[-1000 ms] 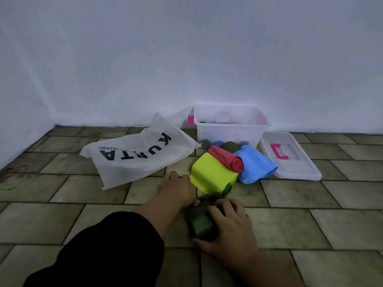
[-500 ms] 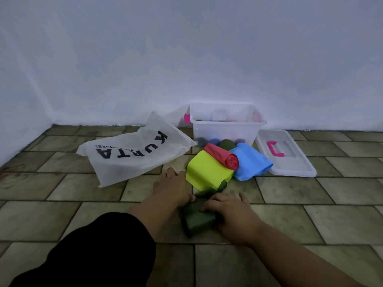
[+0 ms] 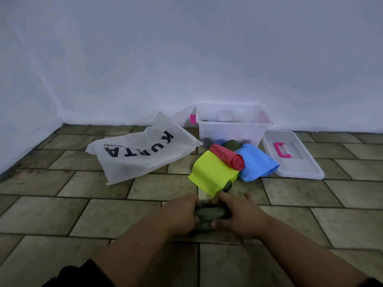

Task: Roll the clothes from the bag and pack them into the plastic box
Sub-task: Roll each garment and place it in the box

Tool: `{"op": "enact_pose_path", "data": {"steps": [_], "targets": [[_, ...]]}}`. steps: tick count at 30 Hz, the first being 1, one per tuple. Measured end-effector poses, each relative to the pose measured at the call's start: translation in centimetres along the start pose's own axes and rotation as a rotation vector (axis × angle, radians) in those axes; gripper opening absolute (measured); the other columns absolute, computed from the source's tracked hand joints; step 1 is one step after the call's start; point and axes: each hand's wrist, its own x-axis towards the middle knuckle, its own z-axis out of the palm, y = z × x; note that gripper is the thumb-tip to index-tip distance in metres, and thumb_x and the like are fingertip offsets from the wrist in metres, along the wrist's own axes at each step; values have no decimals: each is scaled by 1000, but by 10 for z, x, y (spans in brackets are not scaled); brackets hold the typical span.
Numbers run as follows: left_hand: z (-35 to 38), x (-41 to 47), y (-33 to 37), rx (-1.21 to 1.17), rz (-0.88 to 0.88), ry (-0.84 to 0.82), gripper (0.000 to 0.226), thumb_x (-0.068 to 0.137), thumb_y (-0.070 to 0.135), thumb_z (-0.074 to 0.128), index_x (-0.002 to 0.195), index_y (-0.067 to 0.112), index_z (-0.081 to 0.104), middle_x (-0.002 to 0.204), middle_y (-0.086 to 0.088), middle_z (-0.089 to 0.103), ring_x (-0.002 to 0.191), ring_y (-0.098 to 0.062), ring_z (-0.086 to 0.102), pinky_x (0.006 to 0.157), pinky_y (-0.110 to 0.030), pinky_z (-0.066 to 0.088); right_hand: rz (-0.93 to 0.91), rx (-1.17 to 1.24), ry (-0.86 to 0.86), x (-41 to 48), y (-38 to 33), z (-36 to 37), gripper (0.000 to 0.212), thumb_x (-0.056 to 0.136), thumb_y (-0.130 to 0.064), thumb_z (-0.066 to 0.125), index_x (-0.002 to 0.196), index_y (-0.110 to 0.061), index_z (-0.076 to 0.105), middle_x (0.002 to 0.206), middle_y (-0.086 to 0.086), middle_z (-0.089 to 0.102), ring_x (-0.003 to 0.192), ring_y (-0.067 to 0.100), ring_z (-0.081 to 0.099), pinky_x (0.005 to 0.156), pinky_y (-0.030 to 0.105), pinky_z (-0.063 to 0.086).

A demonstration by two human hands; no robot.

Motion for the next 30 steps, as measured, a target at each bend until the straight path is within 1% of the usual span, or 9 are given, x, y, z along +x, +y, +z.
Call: {"op": "enact_pose_path", "data": {"steps": [2, 4, 8, 11, 15, 19, 23, 27, 30], "targets": [[0, -2, -3, 35, -39, -5, 29, 90, 36, 51, 118, 35, 45, 122, 2, 57, 103, -17, 52, 88, -35, 36, -12, 26, 65, -1, 6, 4, 28, 75, -63, 55, 93, -42, 47, 91, -19, 60, 89, 2, 53, 103, 46, 26], [1, 0, -4, 130, -54, 17, 27, 92, 39, 46, 119, 37, 46, 123, 4, 56, 113, -18, 50, 100, -44, 23, -20, 8, 106, -1, 8, 7, 29, 79, -65, 50, 94, -40, 52, 88, -20, 55, 89, 3, 52, 100, 45, 31], [-2, 7, -3, 221, -81, 16, 31, 92, 42, 45, 122, 38, 48, 126, 3, 49, 117, -21, 45, 100, -50, 21, -48, -110, 224, -3, 9, 9, 42, 79, -68, 46, 108, -36, 52, 101, -14, 46, 100, 8, 46, 94, 36, 35], [-7, 14, -4, 231, -123, -35, 35, 91, 44, 44, 126, 40, 47, 130, 0, 44, 121, -24, 43, 100, -51, 21, -222, -135, 247, -9, 8, 11, 45, 72, -61, 52, 108, -35, 48, 114, -13, 47, 104, 6, 43, 92, 27, 38], [-13, 22, -5, 232, -242, -25, 42, 87, 57, 45, 124, 39, 51, 132, -4, 42, 118, -27, 45, 98, -50, 28, -241, -196, 190, -10, 3, 9, 34, 73, -47, 59, 101, -31, 49, 100, -8, 55, 92, 13, 53, 73, 25, 38], [-17, 21, -4, 30, -396, 180, 53, 88, 55, 43, 127, 20, 47, 125, -7, 54, 110, -25, 53, 93, -42, 43, 11, -39, 169, -2, -8, 6, 27, 71, -45, 63, 92, -31, 50, 90, -7, 61, 81, 14, 56, 65, 30, 45], [-7, 13, 18, -291, -358, 143, 61, 94, 47, 43, 144, 17, 27, 138, -13, 46, 104, -28, 59, 79, -38, 52, 156, 106, 213, -1, -12, 13, 26, 66, -47, 61, 78, -26, 51, 75, -6, 62, 70, 12, 58, 59, 31, 46], [7, 12, 42, -411, -342, 99, 82, 94, 43, 46, 150, 22, -10, 145, -20, 32, 122, -34, 46, 95, -39, 44, 216, 424, 303, -10, -16, 31, 22, 67, -33, 68, 64, -23, 47, 57, -5, 56, 53, 4, 50, 51, 26, 38], [8, 15, 47, -603, -321, 193, 79, 95, 32, 49, 149, 28, -8, 141, -19, 38, 118, -33, 49, 96, -42, 44, 203, 635, 332, -18, -21, 39, 24, 69, -27, 75, 63, -25, 51, 60, -9, 63, 52, 1, 54, 48, 17, 39]]}}
